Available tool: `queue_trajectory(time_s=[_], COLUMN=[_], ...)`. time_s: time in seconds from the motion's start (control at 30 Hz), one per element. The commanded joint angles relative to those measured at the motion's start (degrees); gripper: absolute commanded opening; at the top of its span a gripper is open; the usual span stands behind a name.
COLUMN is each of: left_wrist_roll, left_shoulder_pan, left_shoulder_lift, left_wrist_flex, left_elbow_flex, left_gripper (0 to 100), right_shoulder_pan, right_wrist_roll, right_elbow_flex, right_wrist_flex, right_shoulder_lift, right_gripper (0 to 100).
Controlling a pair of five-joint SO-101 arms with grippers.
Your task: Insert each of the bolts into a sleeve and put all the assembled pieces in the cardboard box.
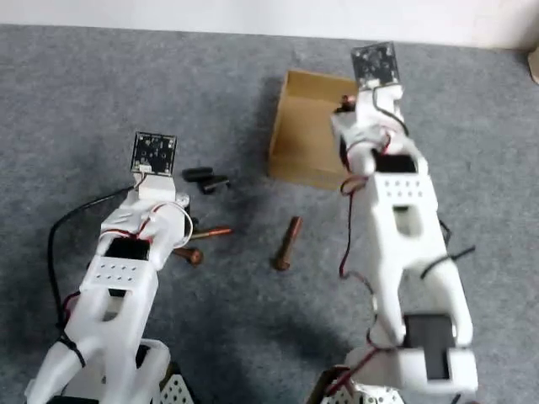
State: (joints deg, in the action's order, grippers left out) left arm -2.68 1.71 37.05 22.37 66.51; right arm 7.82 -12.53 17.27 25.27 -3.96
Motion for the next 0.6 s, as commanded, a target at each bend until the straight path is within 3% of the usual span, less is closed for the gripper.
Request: queue_trajectory(time_s=[0.0,0.57], left_wrist_roll=[-0.53,-0.53], left_shoulder_pan=[0.48,-1.01], left_shoulder_lift=[-0.04,-0.13], left_wrist_flex=[-1.32,-1.32], left_elbow_flex=[-3.03,-2.95], left_gripper=[1,1], right_shoulder_pan=[-2.42,-2.68], right_wrist_roll=[-0.79,-0.79], right_elbow_flex=[-8.04,-13.58], right_wrist_flex=[-2.15,-2.15], right_shoulder_lift=[6.46,25.8], right_gripper=[0.5,0.9])
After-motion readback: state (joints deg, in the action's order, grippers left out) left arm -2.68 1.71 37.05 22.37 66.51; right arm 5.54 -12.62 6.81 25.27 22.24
